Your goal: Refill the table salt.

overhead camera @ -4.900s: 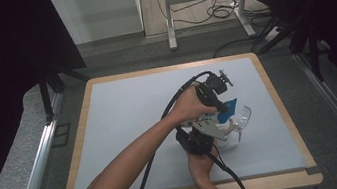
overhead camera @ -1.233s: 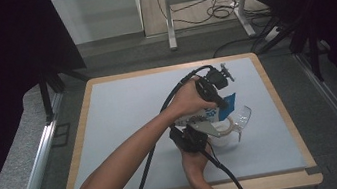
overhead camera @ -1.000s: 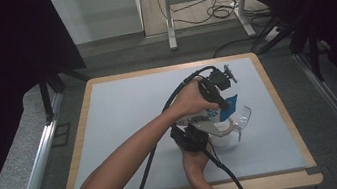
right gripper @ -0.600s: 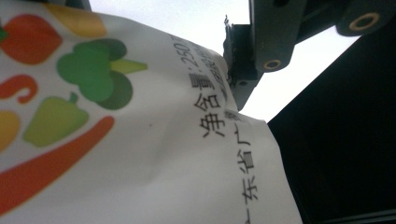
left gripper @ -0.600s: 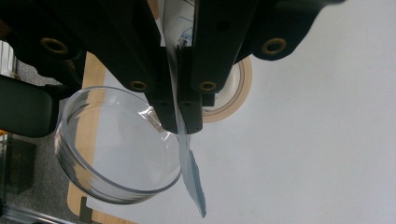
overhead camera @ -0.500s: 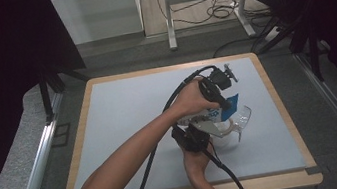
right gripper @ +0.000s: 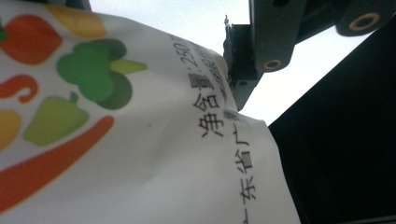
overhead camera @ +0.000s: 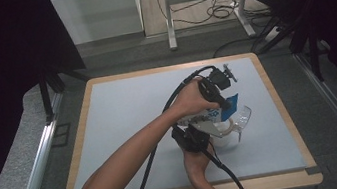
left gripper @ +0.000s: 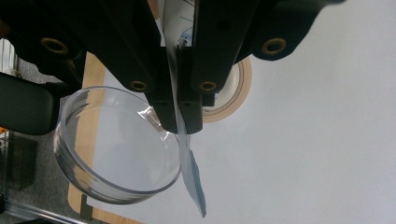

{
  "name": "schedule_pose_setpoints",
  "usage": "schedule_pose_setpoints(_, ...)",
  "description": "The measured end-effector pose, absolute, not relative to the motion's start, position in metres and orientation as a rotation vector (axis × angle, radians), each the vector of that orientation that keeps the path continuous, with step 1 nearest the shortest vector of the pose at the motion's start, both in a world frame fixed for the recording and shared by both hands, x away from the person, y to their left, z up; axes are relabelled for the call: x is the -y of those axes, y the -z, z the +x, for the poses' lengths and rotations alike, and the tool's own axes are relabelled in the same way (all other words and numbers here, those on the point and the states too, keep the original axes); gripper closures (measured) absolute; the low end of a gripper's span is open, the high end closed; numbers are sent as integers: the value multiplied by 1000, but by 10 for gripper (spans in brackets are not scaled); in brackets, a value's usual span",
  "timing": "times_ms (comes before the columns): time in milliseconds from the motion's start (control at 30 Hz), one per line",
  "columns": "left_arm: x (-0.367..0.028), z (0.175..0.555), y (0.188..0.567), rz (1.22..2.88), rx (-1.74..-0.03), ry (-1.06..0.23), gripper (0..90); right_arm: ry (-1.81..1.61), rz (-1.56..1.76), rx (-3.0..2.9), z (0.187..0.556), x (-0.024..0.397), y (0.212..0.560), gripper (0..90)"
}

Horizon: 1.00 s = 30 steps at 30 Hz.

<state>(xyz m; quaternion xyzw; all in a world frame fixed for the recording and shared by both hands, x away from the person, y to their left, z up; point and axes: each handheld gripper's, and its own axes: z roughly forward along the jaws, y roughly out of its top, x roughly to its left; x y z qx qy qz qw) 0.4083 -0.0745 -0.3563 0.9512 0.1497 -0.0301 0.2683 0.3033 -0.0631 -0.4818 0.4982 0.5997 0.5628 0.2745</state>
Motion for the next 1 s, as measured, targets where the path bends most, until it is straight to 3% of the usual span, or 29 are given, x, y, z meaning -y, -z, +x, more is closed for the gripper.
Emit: schedule_pose_setpoints(1000,78,412,360,2587,-411,82,899,-1532,1370,-1589,307,63,480,503)
